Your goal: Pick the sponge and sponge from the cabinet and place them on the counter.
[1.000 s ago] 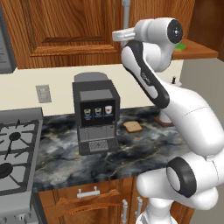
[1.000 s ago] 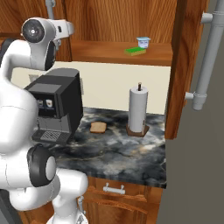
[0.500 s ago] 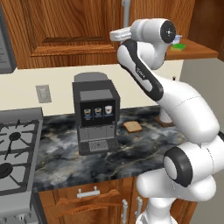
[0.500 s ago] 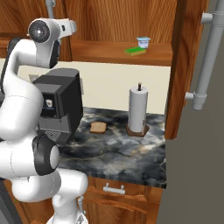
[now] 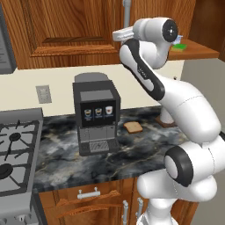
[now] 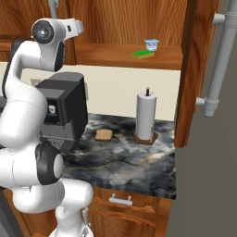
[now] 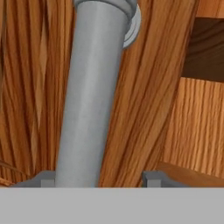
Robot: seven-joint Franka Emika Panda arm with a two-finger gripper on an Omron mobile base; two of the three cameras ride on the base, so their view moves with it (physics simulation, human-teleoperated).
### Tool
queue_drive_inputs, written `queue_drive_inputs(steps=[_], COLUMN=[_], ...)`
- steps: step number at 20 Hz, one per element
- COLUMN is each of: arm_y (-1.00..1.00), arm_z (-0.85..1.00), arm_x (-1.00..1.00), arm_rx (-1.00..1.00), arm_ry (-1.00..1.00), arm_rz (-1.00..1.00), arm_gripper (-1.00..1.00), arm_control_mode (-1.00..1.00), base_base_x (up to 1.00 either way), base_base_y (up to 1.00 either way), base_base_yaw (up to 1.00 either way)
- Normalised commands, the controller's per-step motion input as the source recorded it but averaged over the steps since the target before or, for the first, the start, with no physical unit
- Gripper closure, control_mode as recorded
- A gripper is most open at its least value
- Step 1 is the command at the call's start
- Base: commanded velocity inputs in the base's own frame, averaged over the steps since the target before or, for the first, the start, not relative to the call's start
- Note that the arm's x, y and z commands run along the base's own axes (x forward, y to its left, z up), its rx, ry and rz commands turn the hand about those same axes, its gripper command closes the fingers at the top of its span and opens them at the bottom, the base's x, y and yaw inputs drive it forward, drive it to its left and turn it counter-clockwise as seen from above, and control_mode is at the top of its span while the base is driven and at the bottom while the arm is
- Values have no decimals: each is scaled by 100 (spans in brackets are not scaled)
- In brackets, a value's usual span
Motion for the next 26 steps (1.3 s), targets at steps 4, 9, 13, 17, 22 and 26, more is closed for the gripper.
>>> queue_drive_inputs(steps=[4, 9, 13, 17, 22, 26], arm_y=[0, 0, 0, 0, 0, 0], arm_z=[0, 8, 20, 29, 38, 44], arm_x=[0, -15, -27, -27, -31, -38], arm_rx=[0, 0, 0, 0, 0, 0], arm_ry=[0, -8, -15, -13, -6, -2], arm_rz=[0, 0, 0, 0, -5, -10], arm_gripper=[100, 100, 100, 100, 100, 100], arm_control_mode=[-100, -100, -100, -100, -100, -100], base_base_x=[0, 0, 0, 0, 0, 0], base_base_y=[0, 0, 0, 0, 0, 0], base_base_yaw=[0, 0, 0, 0, 0, 0])
